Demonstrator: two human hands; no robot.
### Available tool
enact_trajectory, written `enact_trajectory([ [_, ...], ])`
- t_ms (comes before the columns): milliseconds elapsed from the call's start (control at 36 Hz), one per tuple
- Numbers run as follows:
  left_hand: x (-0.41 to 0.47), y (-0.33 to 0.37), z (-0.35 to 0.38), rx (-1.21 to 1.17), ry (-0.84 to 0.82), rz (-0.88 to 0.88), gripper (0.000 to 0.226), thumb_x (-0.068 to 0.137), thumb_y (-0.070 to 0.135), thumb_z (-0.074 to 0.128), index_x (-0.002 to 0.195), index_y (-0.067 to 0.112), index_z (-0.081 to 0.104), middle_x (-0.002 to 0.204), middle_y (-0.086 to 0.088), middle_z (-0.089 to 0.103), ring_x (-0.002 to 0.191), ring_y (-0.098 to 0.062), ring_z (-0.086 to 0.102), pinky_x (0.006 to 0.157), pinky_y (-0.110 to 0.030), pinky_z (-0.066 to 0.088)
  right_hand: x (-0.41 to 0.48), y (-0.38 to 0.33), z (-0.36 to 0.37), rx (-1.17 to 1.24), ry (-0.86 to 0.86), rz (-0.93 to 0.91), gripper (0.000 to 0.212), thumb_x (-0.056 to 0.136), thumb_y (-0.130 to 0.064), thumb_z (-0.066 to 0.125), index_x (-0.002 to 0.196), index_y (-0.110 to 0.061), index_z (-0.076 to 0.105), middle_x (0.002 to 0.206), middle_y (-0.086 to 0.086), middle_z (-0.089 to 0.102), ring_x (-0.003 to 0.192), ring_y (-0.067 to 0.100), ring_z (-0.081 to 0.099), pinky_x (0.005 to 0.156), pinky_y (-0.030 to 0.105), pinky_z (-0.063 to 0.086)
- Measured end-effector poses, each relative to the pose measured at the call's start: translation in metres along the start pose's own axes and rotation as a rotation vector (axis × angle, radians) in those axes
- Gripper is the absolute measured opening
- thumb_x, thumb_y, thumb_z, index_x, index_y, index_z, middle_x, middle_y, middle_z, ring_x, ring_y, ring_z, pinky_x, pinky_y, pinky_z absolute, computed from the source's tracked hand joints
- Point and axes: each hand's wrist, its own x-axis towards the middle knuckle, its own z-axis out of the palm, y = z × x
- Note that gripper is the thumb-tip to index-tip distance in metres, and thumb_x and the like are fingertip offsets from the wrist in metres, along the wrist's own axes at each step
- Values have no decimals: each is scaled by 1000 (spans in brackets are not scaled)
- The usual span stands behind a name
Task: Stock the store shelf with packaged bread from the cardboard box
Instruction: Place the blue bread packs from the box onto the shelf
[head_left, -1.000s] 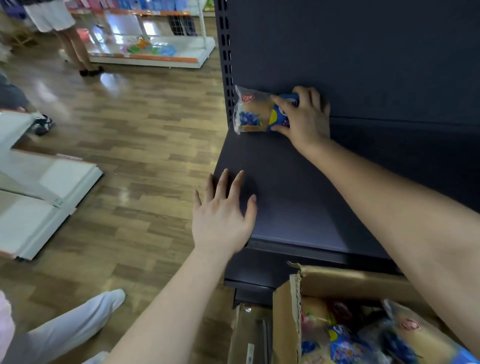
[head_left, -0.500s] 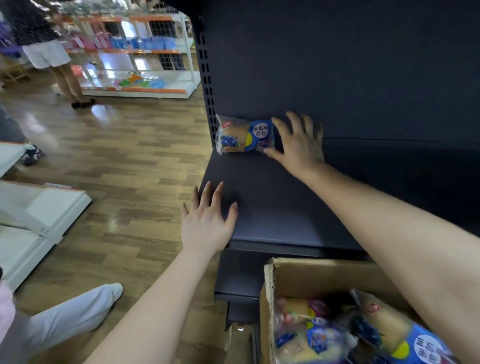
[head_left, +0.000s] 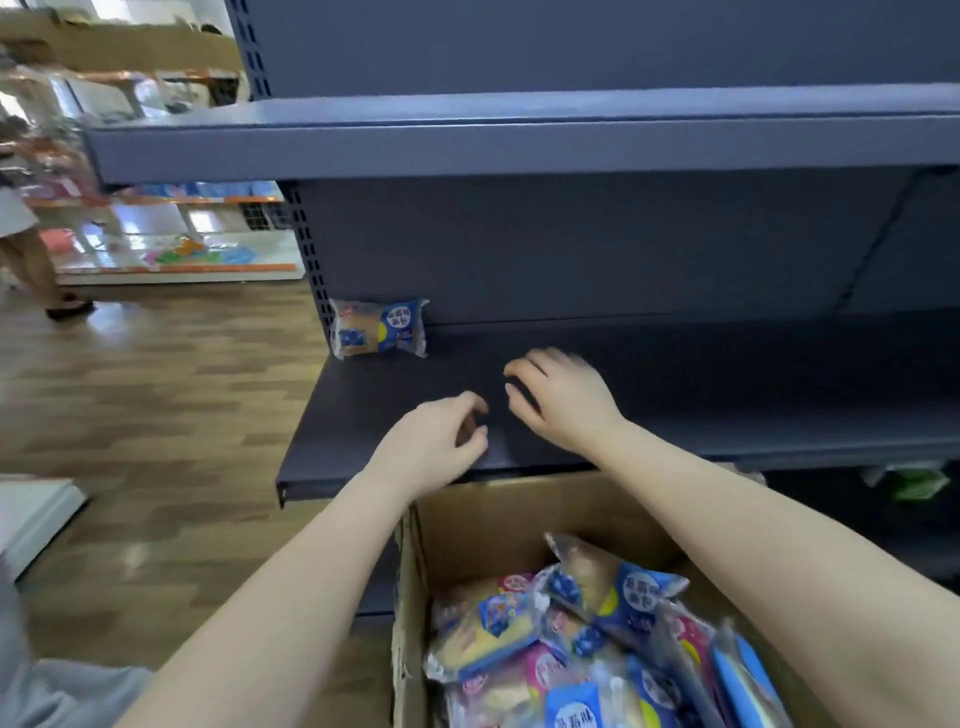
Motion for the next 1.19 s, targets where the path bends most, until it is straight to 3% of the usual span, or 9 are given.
enact_trajectory([
  [111,-9,33,28,33,-46,128,17,91,30,51,103,20,58,88,6,65,82,-16,60,74,-34,50,-42,12,-23,-16,19,13,31,88,-31,41,90,-13,66,77,2,62,64,23,58,49,31,46],
  [306,-25,66,75,117,-171,232,21,88,32,52,99,17,60,88,1,67,84,-21,61,70,-32,46,-117,30,-46,-34,12,70,26,86,-31,42,87,-16,63,74,0,57,56,20,58,34,25,36],
  [417,-33,72,95,101,-295,155,23,87,33,53,106,22,60,96,4,68,91,-18,60,69,-26,43,-151,38,-47,-48,13,82,25,86,-31,44,86,-15,62,73,0,55,52,21,55,33,25,34],
  [639,-54,56,126,110,-471,-37,55,80,40,60,130,22,47,124,-2,55,115,-21,53,93,-34,45,-189,38,-48,-29,-92,139,32,87,-33,41,94,-14,65,82,0,61,64,19,61,34,26,42],
  [722,-64,47,131,67,-504,-151,77,76,40,65,144,22,33,140,-6,44,126,-24,45,104,-34,39,-194,32,-44,-21,-193,177,33,88,-33,47,105,-12,65,94,3,63,79,22,62,45,29,48],
  [778,-70,41,134,58,-521,-250,88,75,41,66,149,21,23,148,-7,35,131,-27,40,107,-35,37,-194,27,-38,20,-335,222,40,90,-35,54,122,-10,57,115,6,59,100,26,57,68,36,52],
  [889,-77,28,141,40,-623,-370,101,76,43,69,153,20,9,156,-9,23,138,-30,32,111,-38,33,-193,13,-22,47,-589,271,72,89,-48,54,147,-16,26,149,4,30,132,25,34,103,39,36],
  [1028,-78,18,148,15,-661,-418,107,73,38,76,153,24,7,158,-6,20,140,-26,31,113,-39,32,-194,-2,3,72,-677,289,87,84,-57,54,151,-18,15,156,3,18,142,26,19,114,42,23],
  [1194,-74,14,157,20,-695,-443,103,74,34,78,153,20,12,151,-11,33,135,-27,37,108,-34,35,-195,-12,29,65,-736,264,98,79,-61,59,152,-17,10,157,3,15,142,29,18,115,45,21],
])
